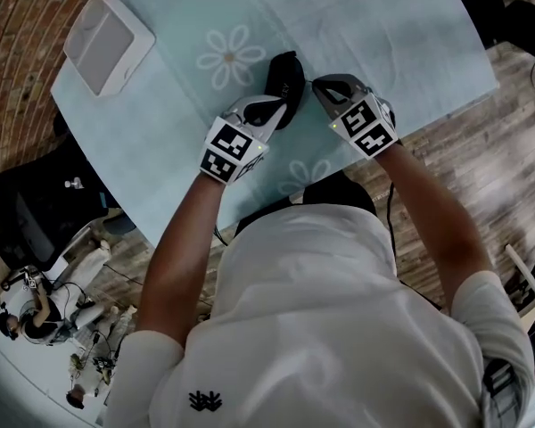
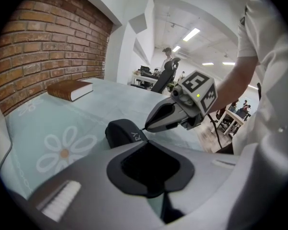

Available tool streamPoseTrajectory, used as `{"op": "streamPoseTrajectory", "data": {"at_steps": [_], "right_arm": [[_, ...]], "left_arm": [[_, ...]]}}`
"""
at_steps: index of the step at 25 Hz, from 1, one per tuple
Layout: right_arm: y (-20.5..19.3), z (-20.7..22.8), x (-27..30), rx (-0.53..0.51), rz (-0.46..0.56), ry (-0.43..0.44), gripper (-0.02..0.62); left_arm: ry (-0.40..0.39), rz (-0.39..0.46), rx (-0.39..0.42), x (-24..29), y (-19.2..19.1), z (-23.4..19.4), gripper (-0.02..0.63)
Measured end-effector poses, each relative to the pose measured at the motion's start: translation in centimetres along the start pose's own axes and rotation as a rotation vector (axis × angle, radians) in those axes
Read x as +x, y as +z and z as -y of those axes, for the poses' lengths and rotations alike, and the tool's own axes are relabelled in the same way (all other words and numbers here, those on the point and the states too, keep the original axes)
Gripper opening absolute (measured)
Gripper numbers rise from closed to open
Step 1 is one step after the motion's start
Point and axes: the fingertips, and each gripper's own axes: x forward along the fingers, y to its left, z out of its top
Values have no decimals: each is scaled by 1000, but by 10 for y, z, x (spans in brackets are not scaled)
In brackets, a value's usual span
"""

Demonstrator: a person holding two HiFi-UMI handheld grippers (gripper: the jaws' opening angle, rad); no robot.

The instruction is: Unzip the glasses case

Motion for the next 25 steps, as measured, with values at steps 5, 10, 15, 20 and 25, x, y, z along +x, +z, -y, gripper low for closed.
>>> {"op": "streamPoseTrajectory", "data": {"at_steps": [5, 10, 15, 20, 25], "right_arm": [[6, 13, 3, -38, 1, 34, 2], [16, 24, 2, -90, 3, 61, 2], [20, 31, 7, -146, -3, 104, 2], [26, 35, 10, -217, -16, 143, 2], [31, 42, 14, -271, -21, 184, 2]], "left_arm": [[6, 4, -23, 0, 2, -1, 55], [22, 1, -28, 2, 2, 2, 55], [35, -1, -33, 4, -1, 1, 55], [30, 1, -53, 2, 3, 5, 55], [23, 9, -59, 4, 9, 6, 55]]}}
